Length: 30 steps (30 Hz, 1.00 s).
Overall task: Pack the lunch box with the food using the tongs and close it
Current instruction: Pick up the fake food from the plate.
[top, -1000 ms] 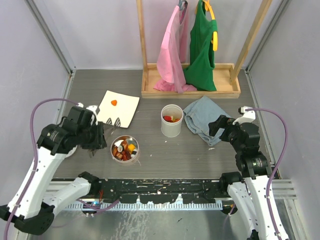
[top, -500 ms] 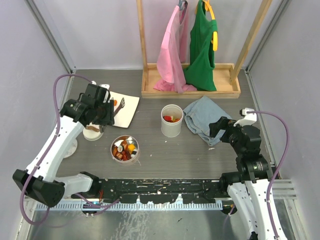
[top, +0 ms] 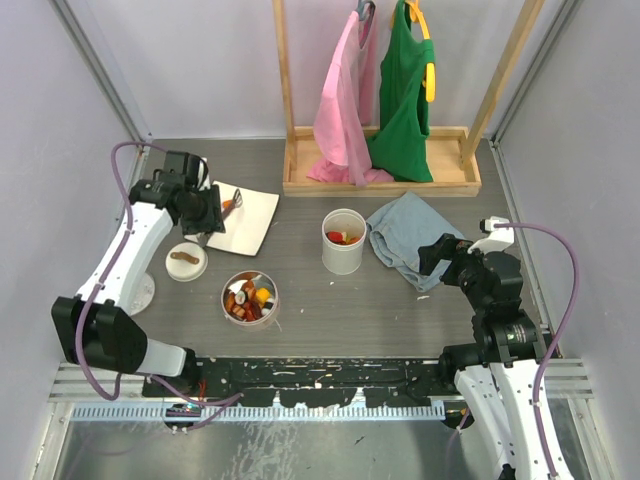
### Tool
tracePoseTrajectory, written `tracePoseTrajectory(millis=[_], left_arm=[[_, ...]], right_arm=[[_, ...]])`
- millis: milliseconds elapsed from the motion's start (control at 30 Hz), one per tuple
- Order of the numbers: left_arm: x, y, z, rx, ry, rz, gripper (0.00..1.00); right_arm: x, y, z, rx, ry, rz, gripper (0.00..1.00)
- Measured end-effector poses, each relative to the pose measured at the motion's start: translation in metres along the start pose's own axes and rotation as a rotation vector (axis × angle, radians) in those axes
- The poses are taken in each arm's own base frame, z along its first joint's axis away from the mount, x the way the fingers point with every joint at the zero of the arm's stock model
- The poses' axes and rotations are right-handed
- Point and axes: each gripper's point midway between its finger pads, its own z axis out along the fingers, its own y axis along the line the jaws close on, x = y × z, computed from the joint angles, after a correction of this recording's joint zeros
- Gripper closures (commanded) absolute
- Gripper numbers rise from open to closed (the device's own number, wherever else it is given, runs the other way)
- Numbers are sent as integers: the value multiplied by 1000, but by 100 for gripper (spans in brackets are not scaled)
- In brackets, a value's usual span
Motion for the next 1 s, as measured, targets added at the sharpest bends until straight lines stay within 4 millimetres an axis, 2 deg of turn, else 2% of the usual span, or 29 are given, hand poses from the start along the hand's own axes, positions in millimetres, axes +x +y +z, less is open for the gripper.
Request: tracePoseTrajectory(millis=[400, 667, 1000], left_arm=[[-2, 12, 50, -38, 92, -22, 55], [-22, 19, 64, -47, 71, -45, 57], [-19, 19, 72, -42, 97, -43, 64]], right_arm=[[1, 0, 1, -3, 2, 0, 0], [2, 0, 2, -5, 4, 0, 0], [5, 0, 5, -1, 18, 0, 0]])
